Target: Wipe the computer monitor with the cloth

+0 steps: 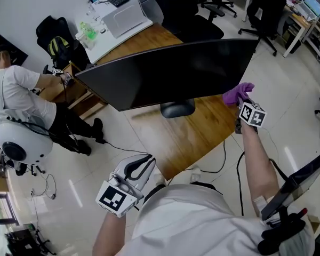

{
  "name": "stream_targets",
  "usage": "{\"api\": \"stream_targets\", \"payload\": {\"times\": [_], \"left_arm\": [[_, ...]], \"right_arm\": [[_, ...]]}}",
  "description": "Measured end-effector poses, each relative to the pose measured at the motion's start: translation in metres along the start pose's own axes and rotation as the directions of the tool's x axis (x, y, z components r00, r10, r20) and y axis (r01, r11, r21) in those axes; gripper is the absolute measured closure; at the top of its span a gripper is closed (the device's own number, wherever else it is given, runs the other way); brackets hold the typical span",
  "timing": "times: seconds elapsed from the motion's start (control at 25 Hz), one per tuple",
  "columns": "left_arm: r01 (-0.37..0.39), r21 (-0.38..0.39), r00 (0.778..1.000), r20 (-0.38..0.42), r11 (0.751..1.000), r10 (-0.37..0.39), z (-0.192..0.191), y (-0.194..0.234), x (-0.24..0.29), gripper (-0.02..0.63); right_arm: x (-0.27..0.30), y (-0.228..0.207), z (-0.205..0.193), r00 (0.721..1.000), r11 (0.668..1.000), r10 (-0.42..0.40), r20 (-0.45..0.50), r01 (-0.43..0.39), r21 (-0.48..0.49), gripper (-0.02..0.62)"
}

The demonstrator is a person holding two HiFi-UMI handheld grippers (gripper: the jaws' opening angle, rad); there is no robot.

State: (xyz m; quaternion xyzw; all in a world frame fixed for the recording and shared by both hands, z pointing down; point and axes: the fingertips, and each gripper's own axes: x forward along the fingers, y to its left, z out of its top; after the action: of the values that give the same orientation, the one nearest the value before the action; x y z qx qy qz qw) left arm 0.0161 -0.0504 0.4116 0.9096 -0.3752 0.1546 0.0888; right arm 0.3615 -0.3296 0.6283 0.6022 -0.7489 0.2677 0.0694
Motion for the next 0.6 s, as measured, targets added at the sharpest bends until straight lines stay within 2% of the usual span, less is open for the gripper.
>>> {"api": "stream_targets", "payload": {"times": [0.36, 0.6], "left_arm": [[-0.016, -0.028, 1.000, 0.016, 0.999, 0.016, 0.008, 0.012, -0.009, 0.549], [-0.002, -0.020, 1.000, 0.010, 1.000, 0.002, -0.004, 0.019, -0.023, 0.549]], "right_arm": [[0.011, 0.026, -0.003, 1.000, 1.000, -0.002, -0.017, 0.002, 0.020, 0.548], [0.016, 0.055, -0.012, 1.000, 0.999, 0.017, -0.020, -0.016, 0.040, 0.548]]}}
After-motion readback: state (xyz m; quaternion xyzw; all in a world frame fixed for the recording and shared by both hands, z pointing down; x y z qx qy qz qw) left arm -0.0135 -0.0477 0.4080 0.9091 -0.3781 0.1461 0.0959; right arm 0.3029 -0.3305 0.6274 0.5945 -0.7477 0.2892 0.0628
